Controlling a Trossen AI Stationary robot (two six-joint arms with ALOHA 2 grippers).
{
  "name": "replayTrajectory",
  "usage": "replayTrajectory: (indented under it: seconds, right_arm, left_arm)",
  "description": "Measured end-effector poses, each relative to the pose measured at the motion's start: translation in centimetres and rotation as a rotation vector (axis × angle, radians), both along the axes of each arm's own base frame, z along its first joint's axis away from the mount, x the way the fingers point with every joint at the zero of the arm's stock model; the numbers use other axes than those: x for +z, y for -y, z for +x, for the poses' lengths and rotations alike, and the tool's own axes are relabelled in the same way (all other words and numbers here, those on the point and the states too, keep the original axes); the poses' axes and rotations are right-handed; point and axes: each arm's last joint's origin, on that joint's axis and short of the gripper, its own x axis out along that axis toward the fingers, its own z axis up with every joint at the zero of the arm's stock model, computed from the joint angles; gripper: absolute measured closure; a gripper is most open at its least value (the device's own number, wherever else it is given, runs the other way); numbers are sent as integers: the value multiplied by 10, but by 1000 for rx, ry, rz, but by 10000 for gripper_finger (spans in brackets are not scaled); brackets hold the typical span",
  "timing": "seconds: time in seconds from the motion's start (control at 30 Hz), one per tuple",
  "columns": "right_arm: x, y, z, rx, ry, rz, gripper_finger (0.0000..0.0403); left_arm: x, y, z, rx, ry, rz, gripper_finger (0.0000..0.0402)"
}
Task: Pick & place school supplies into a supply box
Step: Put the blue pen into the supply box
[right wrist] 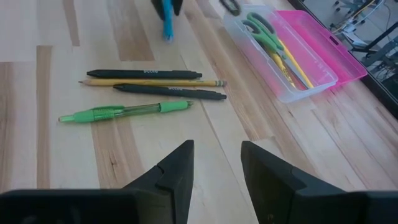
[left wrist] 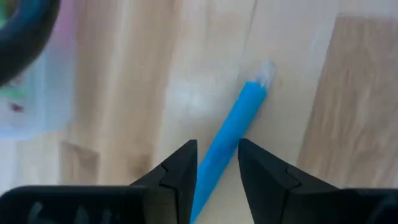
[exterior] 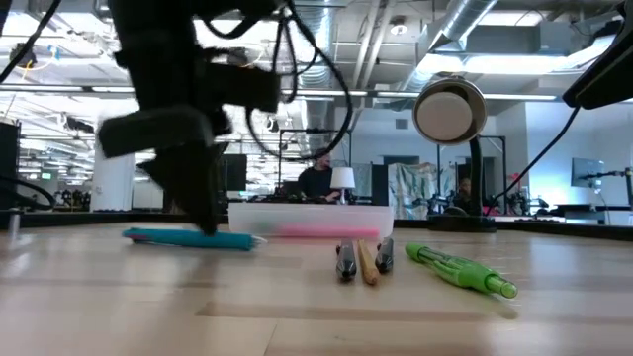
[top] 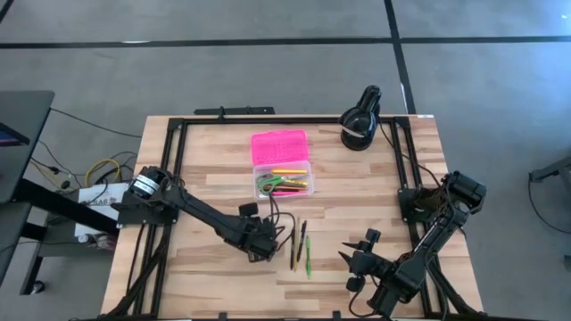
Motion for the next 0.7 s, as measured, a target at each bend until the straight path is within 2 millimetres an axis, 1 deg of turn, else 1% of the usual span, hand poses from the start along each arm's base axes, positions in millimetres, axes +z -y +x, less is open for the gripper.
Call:
replayTrajectory:
  seconds: [0.1, 0.23, 0.33, 0.43, 0.53, 0.63, 0.7]
  right_arm:
    - [0, 0, 0, 0, -2, -2, 274]
    - [0, 0, 0, 0, -5, -4, 274]
    - [0, 0, -1, 1, -6, -3, 274]
    - [0, 0, -1, 2, -6, -3, 274]
    - [0, 0, -1, 2, -6, -3, 274]
    - [0, 0, -1, 2, -6, -3, 274]
    - [0, 0, -1, 2, -6, -3, 274]
  left_arm:
    - [10, -2, 4, -15, -15, 27, 290]
    - [23, -5, 13, -46, 9, 49, 290]
    - [30, -7, 16, -105, -29, 32, 290]
    - [27, -10, 10, -197, -137, 1, 290]
    - [21, -15, 2, -265, -234, 15, 288]
    - [14, -22, -3, -280, -294, 22, 279]
    - [9, -25, -6, -294, -321, -12, 272]
